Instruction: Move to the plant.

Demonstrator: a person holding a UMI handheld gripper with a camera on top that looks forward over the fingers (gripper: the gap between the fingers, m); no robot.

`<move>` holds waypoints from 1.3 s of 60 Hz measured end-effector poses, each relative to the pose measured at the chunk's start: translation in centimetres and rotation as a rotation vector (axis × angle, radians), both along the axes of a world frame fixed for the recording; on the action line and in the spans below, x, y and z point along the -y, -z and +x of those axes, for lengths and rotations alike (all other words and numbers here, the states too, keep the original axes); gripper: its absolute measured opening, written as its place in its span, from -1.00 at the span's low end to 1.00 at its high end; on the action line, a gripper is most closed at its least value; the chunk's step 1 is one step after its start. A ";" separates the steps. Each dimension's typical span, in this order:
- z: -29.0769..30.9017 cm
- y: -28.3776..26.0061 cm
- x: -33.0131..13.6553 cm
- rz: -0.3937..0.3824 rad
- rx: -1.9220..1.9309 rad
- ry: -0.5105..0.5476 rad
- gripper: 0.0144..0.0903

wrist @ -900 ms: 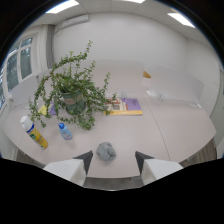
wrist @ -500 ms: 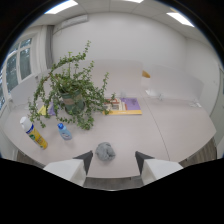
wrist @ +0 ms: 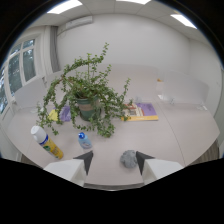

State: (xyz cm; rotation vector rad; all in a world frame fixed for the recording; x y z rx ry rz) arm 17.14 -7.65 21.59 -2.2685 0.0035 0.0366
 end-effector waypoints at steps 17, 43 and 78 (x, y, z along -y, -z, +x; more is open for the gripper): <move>-8.5 -0.6 -5.7 0.009 -0.008 -0.026 0.86; -13.6 -0.9 -14.2 0.044 0.033 -0.046 0.85; -16.2 0.3 -23.6 0.067 0.052 -0.066 0.85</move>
